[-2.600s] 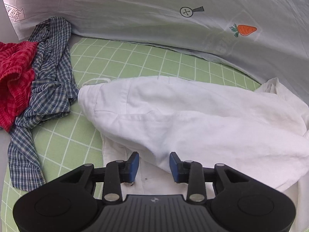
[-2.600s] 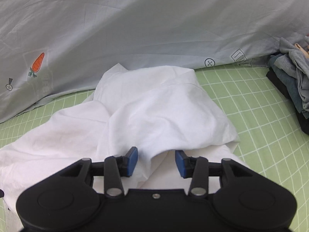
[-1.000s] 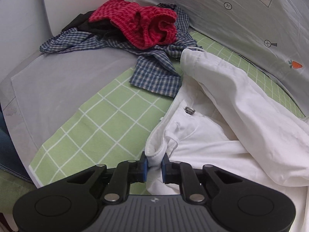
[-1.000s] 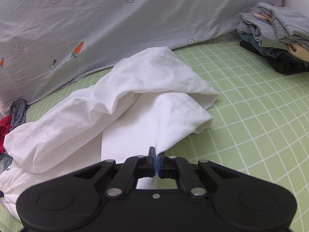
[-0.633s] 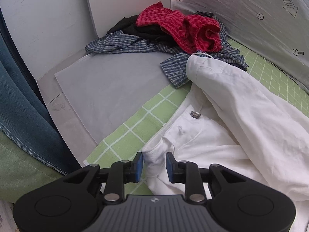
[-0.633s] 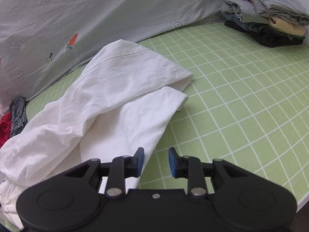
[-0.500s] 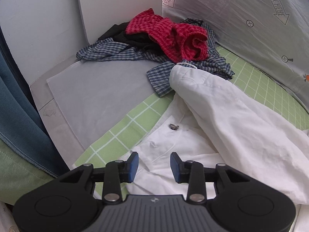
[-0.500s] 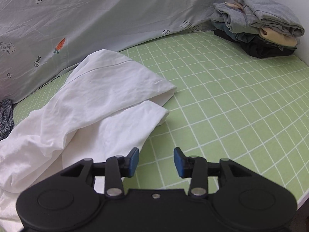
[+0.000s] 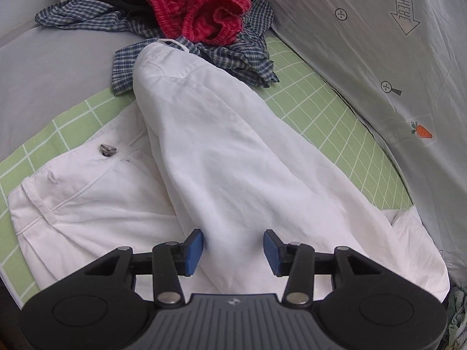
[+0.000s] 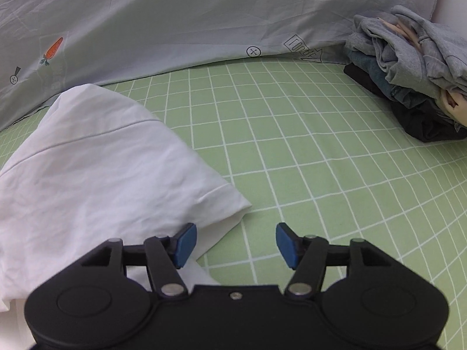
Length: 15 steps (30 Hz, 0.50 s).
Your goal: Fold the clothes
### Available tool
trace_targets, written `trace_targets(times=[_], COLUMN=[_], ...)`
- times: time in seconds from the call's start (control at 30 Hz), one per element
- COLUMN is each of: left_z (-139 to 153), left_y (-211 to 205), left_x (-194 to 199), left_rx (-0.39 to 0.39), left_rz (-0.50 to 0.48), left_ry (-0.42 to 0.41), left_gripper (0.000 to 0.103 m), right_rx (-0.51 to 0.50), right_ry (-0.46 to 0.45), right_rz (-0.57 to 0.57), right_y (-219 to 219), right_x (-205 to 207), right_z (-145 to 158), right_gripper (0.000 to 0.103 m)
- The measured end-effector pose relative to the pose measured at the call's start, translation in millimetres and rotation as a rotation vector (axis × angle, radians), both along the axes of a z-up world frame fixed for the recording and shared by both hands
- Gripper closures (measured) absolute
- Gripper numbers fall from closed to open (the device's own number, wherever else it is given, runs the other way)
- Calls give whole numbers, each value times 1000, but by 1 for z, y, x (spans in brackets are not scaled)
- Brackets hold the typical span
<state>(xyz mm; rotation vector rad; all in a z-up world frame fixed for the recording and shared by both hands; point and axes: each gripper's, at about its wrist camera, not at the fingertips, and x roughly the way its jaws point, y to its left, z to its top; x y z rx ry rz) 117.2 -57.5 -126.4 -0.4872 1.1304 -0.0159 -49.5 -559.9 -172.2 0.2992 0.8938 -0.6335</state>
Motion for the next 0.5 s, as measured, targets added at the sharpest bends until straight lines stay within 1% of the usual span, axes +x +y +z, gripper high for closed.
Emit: trace_targets(times=[0.1,0.17,0.27,0.37,0.4,0.43,0.47,0.5], left_z=[-3,-3,-6,-13,-16,-18,-22,-26], left_y=[-7,-6,0,5,7,9,11,13], left_x=[12,16,19,24,26,27,28,29], left_rx=[16,11,-4,-1,-9,-21,-36,-51], left_rz=[-10,-1,11,15,12,17,27,38], left_ry=[21,20,25,52,56,58,59,61], left_gripper=[55,55,54,53,52,52,52,53], right_rx=[-18,-25,-26,-50,-34,-18,-1,15], right_ry=[7,6,-16,-27,-42,-57,-72,-87], right_rz=[48,70,100,131,141,151,161,171], right_y=[-7,-10,-12,-12,-12,-13,-13,-14], right_x=[11,17,19,22,22,22,22,22], right_z=[-6,-11,-16,-21,-21,-21,-21,-21], right_gripper=[43,43,42,40,40,44,60,70])
